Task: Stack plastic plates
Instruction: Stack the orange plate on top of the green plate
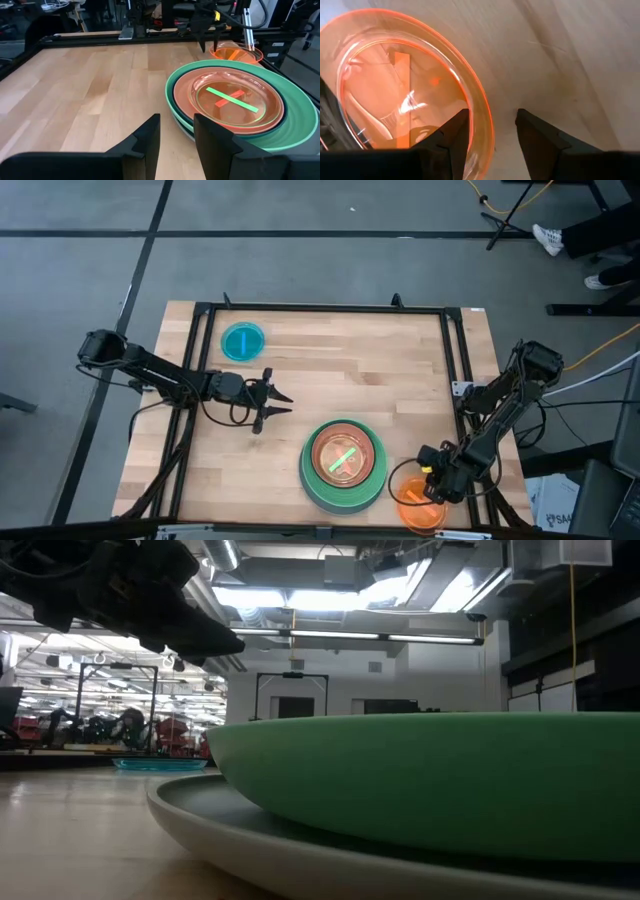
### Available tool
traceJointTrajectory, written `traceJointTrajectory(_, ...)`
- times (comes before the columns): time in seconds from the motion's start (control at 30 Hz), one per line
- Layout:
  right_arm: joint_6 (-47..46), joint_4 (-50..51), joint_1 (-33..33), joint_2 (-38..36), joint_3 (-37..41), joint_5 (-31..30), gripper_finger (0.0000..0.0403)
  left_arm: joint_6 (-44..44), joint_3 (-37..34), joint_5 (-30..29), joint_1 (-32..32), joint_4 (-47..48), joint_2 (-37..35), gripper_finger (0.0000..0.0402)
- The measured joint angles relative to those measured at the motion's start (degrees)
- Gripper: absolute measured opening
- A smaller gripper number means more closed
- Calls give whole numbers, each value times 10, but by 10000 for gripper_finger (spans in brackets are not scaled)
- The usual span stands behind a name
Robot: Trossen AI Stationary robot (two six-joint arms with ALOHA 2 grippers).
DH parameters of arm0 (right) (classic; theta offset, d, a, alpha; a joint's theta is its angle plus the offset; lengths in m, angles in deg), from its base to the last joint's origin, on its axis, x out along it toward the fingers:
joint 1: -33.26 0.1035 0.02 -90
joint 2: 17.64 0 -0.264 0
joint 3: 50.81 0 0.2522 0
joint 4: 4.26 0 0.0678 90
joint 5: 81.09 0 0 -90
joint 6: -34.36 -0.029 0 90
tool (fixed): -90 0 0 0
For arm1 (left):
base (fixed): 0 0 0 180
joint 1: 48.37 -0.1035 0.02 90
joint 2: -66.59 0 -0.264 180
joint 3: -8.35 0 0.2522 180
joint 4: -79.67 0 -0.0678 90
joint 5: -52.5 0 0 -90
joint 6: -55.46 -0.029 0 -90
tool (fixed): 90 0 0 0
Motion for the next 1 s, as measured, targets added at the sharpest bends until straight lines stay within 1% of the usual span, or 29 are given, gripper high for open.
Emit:
traceJointTrajectory(0.1,2,-5,0,0,0,0,141,11,0,0,0,0,0,111)
traceJointTrajectory(0.27,4,-13,0,0,0,-4,97,27,0,0,0,0,0,111)
traceJointTrajectory(0.43,18,-8,0,0,0,-25,45,30,0,0,0,0,0,111)
traceJointTrajectory(0.53,19,-8,0,0,0,-25,10,30,0,0,0,0,0,111)
traceJointTrajectory(0.57,19,-7,0,0,0,-26,6,30,0,0,0,0,0,111)
traceJointTrajectory(0.7,17,-2,0,0,0,-41,10,30,0,0,0,0,0,111)
traceJointTrajectory(0.77,17,-2,0,0,0,-50,4,30,0,0,0,0,0,111)
traceJointTrajectory(1.0,15,-27,0,0,0,-50,1,29,0,0,0,0,0,111)
